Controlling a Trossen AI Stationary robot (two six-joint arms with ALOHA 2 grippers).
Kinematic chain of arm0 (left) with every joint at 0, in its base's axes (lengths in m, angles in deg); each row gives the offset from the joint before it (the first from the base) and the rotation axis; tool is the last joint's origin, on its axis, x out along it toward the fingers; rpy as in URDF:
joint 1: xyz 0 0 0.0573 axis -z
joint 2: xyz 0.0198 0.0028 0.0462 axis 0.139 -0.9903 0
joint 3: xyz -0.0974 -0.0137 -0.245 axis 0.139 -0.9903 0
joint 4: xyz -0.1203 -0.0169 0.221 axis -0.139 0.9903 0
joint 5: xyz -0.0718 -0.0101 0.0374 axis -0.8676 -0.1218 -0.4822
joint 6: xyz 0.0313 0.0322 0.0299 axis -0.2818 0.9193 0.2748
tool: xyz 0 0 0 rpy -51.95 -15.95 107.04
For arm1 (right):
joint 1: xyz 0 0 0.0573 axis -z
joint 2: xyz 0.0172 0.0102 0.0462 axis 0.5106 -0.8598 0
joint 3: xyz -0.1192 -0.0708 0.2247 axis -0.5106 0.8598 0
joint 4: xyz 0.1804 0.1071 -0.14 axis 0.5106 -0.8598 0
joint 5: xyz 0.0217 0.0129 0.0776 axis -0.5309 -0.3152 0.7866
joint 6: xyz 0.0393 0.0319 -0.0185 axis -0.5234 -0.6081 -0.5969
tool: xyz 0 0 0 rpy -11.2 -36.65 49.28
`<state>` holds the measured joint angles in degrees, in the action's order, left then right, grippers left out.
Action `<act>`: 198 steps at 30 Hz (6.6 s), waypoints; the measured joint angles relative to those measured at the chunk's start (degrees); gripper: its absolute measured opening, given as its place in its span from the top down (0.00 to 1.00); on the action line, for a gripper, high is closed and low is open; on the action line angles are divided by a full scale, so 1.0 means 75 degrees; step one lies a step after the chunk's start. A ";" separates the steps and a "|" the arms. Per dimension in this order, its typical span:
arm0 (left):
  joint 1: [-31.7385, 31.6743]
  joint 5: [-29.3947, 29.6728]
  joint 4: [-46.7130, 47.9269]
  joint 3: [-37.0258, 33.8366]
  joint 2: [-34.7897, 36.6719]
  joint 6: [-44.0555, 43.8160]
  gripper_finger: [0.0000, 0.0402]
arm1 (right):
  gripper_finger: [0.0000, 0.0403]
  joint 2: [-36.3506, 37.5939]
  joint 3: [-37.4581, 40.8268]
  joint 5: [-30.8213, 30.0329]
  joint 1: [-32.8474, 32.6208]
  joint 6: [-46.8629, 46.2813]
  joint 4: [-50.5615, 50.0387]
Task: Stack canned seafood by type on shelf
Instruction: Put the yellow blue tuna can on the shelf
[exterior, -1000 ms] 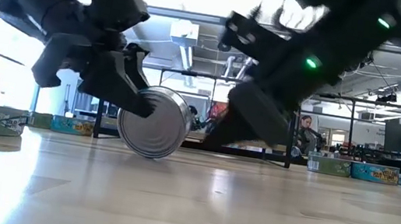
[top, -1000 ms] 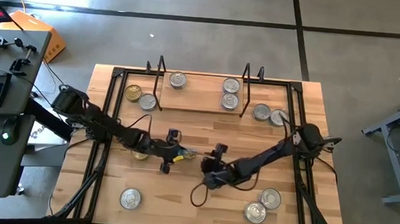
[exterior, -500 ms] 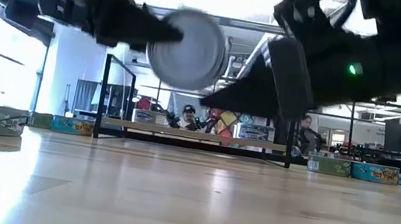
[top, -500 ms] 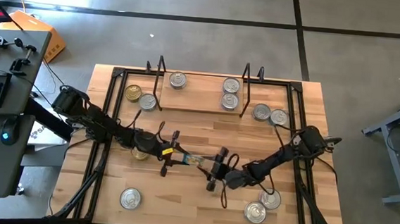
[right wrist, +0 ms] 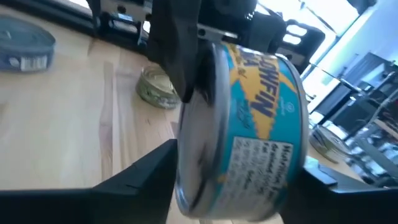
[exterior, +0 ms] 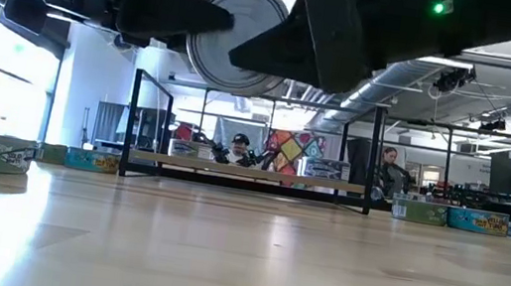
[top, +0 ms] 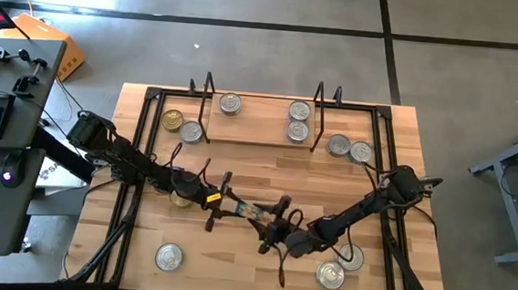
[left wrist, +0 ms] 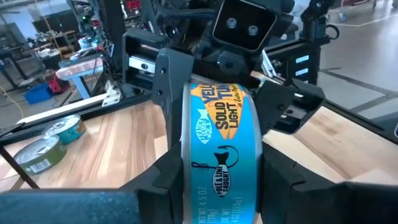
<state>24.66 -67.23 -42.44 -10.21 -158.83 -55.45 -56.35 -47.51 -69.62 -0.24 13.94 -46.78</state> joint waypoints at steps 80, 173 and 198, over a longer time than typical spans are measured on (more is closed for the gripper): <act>-0.0056 0.1418 0.5403 0.1292 0.0201 0.0142 0.70 | 0.47 0.0557 -0.0229 0.2273 0.1116 -0.4074 -0.4300; -0.5410 0.0887 0.7329 0.4275 -0.1250 0.4226 0.66 | 0.45 0.1122 -0.0223 -0.0436 -0.0171 -0.7443 -0.7661; -0.6221 -0.0588 0.6480 0.4272 -0.1565 0.4084 1.00 | 0.45 0.1122 -0.0220 -0.0431 -0.0018 -0.7442 -0.7667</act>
<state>-22.00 -71.63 6.16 21.83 -170.57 -24.82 -47.93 -49.16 -72.85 -0.38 -41.87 -104.28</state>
